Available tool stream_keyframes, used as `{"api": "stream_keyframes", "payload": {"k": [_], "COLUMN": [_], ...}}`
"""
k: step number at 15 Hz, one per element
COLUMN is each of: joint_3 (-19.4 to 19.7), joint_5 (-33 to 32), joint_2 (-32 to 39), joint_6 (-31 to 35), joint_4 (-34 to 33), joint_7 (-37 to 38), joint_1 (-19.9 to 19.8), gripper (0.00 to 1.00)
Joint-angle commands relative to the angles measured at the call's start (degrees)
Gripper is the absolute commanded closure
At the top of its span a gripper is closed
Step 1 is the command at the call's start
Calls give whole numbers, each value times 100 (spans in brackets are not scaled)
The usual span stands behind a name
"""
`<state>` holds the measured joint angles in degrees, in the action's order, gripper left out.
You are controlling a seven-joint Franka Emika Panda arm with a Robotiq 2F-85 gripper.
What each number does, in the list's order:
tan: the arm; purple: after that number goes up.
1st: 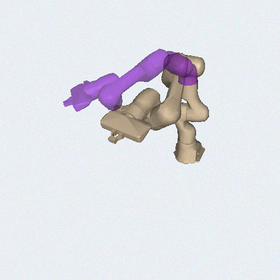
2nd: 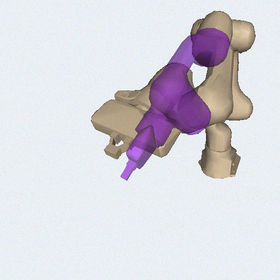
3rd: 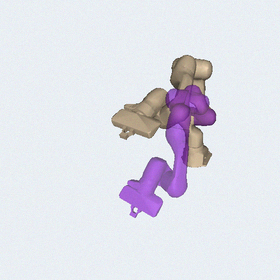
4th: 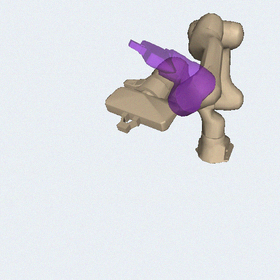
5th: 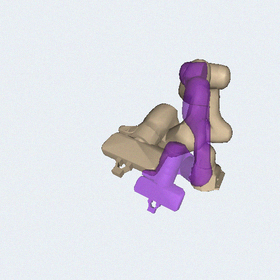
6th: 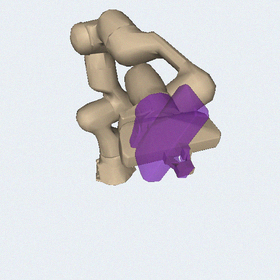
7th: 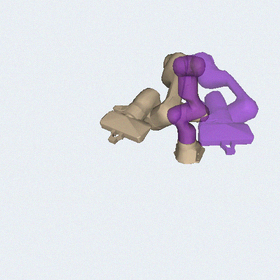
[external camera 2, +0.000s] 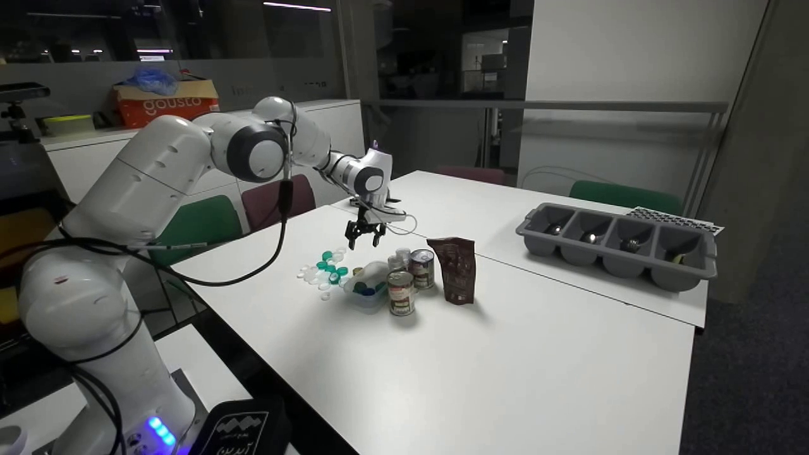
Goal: Pick up the brown marble and put n the container
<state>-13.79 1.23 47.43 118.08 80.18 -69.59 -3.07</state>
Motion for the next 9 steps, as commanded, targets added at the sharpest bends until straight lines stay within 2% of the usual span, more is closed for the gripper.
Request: {"api": "stream_keyframes", "payload": {"k": [1,9], "joint_3": [19,130], "joint_5": [306,348], "joint_2": [96,579], "joint_6": [-539,-1096], "joint_4": [-322,-899], "joint_7": [30,360], "joint_1": [22,144], "gripper": [0,0]}}
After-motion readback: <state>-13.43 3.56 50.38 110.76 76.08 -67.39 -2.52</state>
